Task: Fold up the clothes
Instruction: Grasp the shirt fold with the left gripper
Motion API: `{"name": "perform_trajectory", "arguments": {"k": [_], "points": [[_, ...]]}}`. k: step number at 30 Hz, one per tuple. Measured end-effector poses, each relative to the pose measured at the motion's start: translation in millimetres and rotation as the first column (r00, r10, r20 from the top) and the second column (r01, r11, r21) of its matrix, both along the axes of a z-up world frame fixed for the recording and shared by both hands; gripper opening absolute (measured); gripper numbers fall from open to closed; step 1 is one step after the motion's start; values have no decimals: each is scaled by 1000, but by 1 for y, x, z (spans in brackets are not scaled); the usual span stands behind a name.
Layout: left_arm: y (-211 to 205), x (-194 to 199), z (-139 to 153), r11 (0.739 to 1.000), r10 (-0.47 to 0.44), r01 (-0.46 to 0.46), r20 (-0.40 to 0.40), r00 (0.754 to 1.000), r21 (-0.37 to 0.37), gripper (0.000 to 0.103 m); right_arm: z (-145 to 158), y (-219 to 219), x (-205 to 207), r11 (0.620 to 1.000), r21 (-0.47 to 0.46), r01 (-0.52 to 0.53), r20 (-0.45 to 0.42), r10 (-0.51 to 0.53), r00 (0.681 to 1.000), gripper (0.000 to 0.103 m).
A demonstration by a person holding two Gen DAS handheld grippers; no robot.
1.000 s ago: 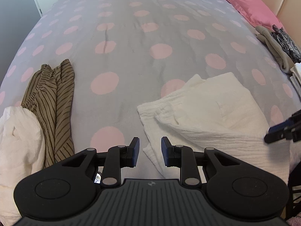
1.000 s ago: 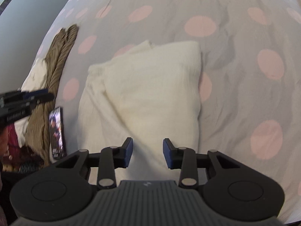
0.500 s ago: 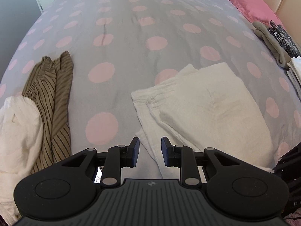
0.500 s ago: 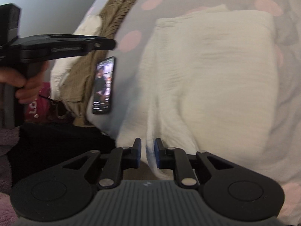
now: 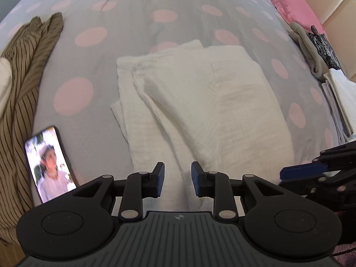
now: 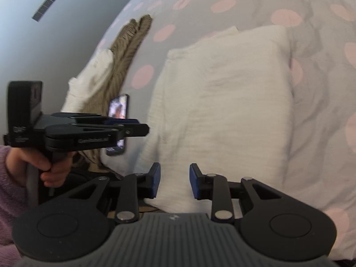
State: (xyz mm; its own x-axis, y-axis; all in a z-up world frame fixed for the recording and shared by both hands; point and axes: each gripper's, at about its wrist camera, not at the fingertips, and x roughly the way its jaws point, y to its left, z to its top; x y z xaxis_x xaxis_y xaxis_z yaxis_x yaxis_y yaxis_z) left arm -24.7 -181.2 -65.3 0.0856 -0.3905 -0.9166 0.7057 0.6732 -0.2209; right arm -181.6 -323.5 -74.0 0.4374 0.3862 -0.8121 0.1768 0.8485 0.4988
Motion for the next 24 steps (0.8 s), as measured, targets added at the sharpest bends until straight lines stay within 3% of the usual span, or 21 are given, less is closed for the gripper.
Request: {"name": "perform_trajectory", "arguments": {"k": [4, 9, 16, 21, 24], "points": [[7, -18, -11, 997, 58, -59, -28, 998, -52, 45, -16, 12, -7, 997, -76, -25, -25, 24, 999, 32], [12, -44, -26, 994, 107, -106, 35, 994, -38, 47, -27, 16, -13, 995, -93, -44, -31, 41, 999, 32], [18, -61, -45, 989, 151, -150, 12, 989, -12, 47, -24, 3, -10, 990, -139, -18, -1, 18, 1000, 32], [10, -62, -54, 990, 121, -119, -21, 992, 77, 46, -19, 3, 9, 974, -227, 2, 3, -1, 1000, 33], [8, -56, -56, 986, 147, -142, -43, 988, 89, 35, -18, 5, 15, 968, -251, -10, 8, 13, 1000, 33]]}}
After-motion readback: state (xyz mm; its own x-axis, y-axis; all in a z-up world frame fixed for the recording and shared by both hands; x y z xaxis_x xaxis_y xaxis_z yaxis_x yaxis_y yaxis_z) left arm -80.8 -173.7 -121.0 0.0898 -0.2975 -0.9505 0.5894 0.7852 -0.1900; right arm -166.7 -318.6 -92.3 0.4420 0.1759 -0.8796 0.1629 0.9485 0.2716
